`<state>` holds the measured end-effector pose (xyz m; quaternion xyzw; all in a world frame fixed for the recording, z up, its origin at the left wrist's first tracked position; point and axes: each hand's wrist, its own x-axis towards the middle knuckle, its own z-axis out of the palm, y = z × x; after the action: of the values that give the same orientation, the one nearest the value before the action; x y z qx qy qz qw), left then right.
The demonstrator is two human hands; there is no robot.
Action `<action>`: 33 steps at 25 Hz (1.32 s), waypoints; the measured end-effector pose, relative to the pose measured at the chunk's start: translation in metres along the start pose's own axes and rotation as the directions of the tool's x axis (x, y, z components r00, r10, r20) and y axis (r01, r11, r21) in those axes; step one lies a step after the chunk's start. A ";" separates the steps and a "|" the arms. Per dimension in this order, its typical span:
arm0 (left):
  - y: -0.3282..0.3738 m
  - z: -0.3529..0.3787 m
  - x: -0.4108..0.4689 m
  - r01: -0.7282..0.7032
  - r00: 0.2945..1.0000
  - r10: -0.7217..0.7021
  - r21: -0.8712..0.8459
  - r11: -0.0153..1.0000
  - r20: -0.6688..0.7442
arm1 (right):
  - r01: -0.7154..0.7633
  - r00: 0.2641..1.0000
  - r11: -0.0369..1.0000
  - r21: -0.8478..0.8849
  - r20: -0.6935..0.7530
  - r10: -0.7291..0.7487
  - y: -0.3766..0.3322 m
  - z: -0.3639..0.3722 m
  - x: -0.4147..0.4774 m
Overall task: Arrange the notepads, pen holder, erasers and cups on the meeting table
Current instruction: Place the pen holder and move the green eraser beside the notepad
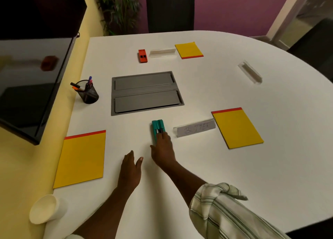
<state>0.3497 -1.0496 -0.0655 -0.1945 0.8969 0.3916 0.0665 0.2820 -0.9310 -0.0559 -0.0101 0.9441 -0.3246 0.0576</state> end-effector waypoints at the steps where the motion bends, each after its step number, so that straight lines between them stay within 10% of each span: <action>1: 0.001 0.001 0.001 -0.007 1.000 0.007 0.013 1.000 0.001 | -0.010 1.000 1.000 -0.001 -0.027 0.010 0.002 -0.003 0.003; 33: -0.043 0.019 0.119 -0.095 0.991 0.126 0.461 0.882 -0.037 | -0.123 0.991 0.989 -0.083 -0.069 0.118 0.019 0.041 0.069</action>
<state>0.2580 -1.0977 -0.1402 -0.1348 0.9752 0.1655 0.0584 0.2187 -0.9448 -0.1068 0.0549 0.9575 -0.2794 0.0464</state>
